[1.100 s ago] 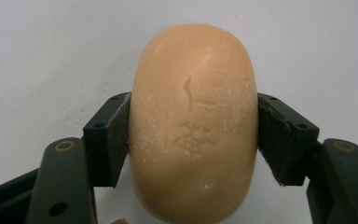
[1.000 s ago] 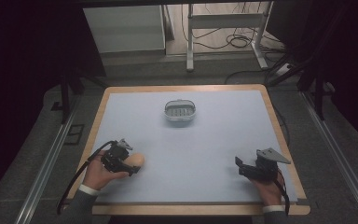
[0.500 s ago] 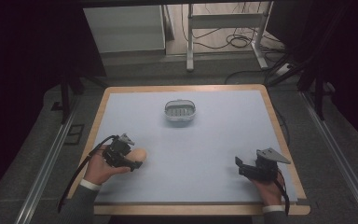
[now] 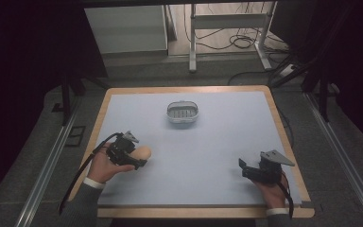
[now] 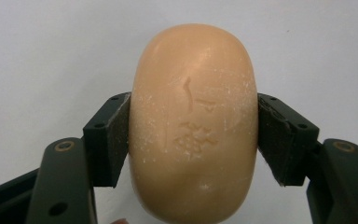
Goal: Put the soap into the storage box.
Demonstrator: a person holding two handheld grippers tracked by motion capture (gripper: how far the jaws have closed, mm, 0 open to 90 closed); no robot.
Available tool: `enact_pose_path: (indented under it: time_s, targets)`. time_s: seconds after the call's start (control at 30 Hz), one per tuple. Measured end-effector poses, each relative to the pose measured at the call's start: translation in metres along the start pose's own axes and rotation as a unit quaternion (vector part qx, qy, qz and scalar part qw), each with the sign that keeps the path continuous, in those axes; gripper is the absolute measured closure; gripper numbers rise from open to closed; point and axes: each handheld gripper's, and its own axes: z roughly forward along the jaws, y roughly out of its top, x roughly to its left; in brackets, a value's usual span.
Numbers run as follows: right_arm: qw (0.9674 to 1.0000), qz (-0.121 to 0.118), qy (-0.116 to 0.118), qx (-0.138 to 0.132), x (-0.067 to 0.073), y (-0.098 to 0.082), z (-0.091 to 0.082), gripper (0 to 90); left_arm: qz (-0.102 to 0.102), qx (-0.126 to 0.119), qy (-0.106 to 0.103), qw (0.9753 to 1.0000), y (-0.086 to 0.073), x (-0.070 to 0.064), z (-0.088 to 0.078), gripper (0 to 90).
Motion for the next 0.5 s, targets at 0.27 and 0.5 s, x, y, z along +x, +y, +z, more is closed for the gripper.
enact_pose_path:
  time_s: [0.27, 0.5]
  targets:
    - [1.0000, 0.002, -0.002, 0.001, 0.000, 0.000, 0.000, 8.3, 0.006, -0.002, 0.000, 1.0000, 0.007, -0.002, -0.001, 32.4]
    - [1.0000, 0.002, -0.002, 0.001, 0.000, 0.000, 0.000, 8.3, 0.007, -0.006, -0.008, 0.9999, 0.013, -0.001, 0.000, 32.4]
